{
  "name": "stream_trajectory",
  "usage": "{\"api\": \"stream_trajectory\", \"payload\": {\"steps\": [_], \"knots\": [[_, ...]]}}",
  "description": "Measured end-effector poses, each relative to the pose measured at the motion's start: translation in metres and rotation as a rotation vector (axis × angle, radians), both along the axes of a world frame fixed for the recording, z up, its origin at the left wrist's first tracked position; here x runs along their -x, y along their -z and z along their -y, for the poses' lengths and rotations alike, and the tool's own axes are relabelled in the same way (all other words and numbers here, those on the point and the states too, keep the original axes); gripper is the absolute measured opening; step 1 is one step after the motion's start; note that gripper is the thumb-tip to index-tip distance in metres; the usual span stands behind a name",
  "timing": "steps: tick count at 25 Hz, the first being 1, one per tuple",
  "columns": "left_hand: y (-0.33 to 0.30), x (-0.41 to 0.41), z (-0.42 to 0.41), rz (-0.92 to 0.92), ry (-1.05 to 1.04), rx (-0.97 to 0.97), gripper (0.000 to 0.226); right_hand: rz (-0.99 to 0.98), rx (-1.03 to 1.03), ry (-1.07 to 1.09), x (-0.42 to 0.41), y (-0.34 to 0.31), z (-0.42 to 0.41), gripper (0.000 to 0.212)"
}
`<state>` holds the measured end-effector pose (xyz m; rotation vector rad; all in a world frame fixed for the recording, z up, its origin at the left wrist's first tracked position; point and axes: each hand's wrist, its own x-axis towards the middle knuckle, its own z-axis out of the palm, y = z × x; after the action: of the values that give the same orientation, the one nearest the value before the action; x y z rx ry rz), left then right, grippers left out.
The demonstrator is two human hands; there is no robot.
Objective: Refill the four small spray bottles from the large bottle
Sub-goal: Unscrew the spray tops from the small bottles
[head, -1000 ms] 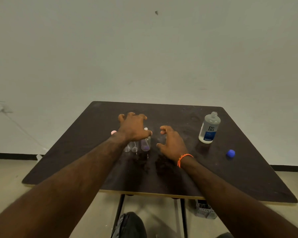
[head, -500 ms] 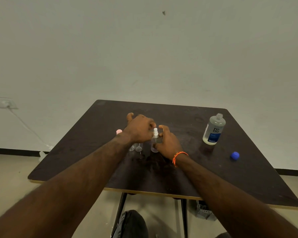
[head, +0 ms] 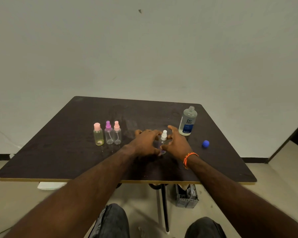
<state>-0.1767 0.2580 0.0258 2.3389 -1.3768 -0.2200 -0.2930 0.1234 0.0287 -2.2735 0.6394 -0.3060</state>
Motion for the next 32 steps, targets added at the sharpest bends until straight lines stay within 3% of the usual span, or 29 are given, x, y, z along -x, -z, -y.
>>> {"api": "stream_trajectory", "payload": {"steps": [9,13,16,24,28,32], "knots": [[0.022,-0.002,-0.005,-0.176,-0.093,0.196,0.041,-0.017,-0.092,-0.124,0.002,-0.005,0.001,0.087],[0.030,-0.004,-0.010,-0.152,-0.128,0.231,0.048,0.030,0.151,-0.036,-0.004,-0.014,-0.002,0.043],[0.028,-0.004,-0.010,-0.122,-0.131,0.219,0.050,0.021,0.253,-0.047,-0.010,-0.021,-0.008,0.028],[0.037,-0.010,-0.006,-0.164,-0.131,0.220,0.058,-0.086,0.380,-0.184,-0.017,-0.035,-0.014,0.011],[0.039,-0.012,-0.005,-0.171,-0.152,0.224,0.055,-0.156,0.343,-0.245,-0.015,-0.048,-0.013,0.028],[0.042,-0.013,-0.004,-0.157,-0.157,0.213,0.039,-0.175,0.426,-0.137,-0.017,-0.042,-0.010,0.024]]}}
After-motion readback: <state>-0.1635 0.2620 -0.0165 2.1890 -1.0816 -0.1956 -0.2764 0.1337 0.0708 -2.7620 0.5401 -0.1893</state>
